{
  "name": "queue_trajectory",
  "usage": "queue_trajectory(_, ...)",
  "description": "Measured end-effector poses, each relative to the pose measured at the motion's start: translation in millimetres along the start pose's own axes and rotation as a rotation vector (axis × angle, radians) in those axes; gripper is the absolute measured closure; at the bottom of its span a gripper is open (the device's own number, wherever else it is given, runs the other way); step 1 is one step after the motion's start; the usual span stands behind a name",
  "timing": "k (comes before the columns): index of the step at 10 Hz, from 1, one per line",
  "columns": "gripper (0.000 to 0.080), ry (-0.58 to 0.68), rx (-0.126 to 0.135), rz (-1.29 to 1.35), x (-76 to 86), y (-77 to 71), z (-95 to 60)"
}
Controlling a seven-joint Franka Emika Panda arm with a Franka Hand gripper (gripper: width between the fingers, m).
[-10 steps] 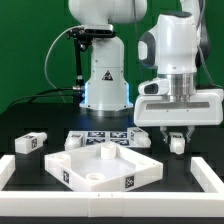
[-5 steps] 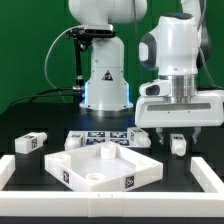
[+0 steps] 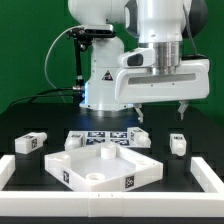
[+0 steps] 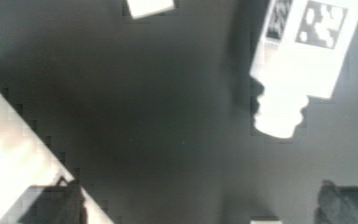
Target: Assemble one leg
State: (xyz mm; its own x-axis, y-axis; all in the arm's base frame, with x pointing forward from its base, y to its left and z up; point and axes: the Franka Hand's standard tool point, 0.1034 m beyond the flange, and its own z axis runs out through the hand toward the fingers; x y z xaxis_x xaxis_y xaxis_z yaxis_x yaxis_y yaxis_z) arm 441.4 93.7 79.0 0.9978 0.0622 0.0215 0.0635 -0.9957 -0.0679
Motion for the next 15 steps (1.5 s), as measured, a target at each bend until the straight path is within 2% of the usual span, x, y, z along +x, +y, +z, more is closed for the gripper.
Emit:
queue_trajectory(2,0.015,-0.005,-0.001,-0.008,-2.3,0.1,1.4)
queue_trajectory(3,0.015,-0.005,-0.002,-0.024,-1.9,5.0,1.9)
queue_trajectory(4,0.015,-0.02,-0.003,-0.177,2.2,29.1,2.3)
queue_trajectory(5,0.015,-0.054,0.003,-0.225,23.4,57.0,-10.6)
queue_trajectory(6,0.015,-0.045,-0.004,-0.282,56.3,69.1,-23.5)
queue_trajectory(7,0.015,-0.036,-0.01,-0.327,70.4,70.4,-26.0)
queue_trajectory(10,0.015,-0.037,-0.008,-0.341,70.6,69.8,-25.1)
queue_trajectory(11,0.015,-0.039,-0.008,-0.369,71.3,74.3,-23.2)
queue_trajectory(12,0.015,-0.047,-0.011,-0.469,81.5,100.9,-16.7)
queue_trajectory(13,0.015,-0.052,-0.016,-0.514,106.4,131.1,-15.3)
queue_trajectory(14,0.015,-0.036,-0.028,-0.559,128.2,151.7,-10.3)
queue_trajectory(15,0.015,-0.036,-0.03,-0.577,133.1,156.1,-6.1)
